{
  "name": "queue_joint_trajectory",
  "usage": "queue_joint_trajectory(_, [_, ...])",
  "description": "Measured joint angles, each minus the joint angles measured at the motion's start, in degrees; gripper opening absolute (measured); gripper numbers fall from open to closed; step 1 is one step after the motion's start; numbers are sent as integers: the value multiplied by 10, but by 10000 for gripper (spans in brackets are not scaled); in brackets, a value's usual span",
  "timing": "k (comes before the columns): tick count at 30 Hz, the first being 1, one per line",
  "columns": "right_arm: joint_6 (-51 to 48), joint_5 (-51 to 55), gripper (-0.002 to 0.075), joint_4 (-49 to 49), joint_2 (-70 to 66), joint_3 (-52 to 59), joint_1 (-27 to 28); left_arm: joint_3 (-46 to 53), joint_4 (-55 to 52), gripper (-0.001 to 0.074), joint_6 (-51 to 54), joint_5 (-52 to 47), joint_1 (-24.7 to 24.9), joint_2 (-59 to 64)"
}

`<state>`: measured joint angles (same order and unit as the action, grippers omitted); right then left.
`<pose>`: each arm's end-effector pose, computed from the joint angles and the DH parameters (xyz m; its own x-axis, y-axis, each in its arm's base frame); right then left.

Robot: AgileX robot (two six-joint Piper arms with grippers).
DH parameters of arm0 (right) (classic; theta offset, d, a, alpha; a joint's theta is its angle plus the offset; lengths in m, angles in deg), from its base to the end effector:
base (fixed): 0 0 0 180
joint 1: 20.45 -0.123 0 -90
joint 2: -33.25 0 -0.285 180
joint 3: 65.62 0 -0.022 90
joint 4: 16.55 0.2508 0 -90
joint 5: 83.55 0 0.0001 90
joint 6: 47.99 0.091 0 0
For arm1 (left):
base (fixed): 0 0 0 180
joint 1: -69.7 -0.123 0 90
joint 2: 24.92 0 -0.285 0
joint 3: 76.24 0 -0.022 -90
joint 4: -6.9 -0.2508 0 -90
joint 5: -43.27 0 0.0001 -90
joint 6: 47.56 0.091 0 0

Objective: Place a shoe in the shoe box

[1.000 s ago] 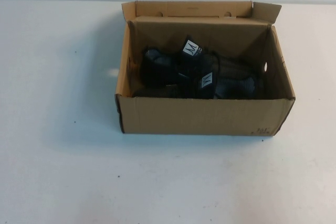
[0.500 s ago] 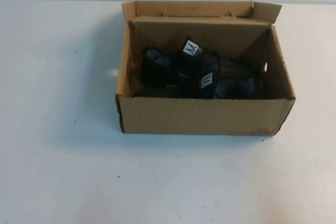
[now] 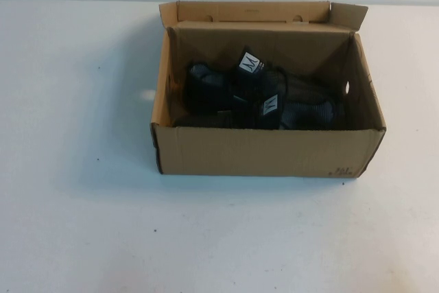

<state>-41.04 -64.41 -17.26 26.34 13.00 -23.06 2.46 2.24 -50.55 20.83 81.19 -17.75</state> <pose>0.0534 0.0021 0.1756 -0.2560 0.0978 -0.9617 -0.0137 0.9944 0.1048 0.0517 -0.0076 0.1700 -0.3028 0.0850 -0.9493 0.1773 0.9837 0.0316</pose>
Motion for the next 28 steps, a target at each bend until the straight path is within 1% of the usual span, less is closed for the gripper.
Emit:
queue_joint_trajectory(4, [0,2,-16,-7,0,0,-30,0,0,-1,0,0,0,0])
queue_joint_trajectory(6, [0,3,-16,-8,0,0,-34,0,0,-1,0,0,0,0])
queue_joint_trajectory(28, [0,4,-16,1,0,0,-34,0,0,-1,0,0,0,0])
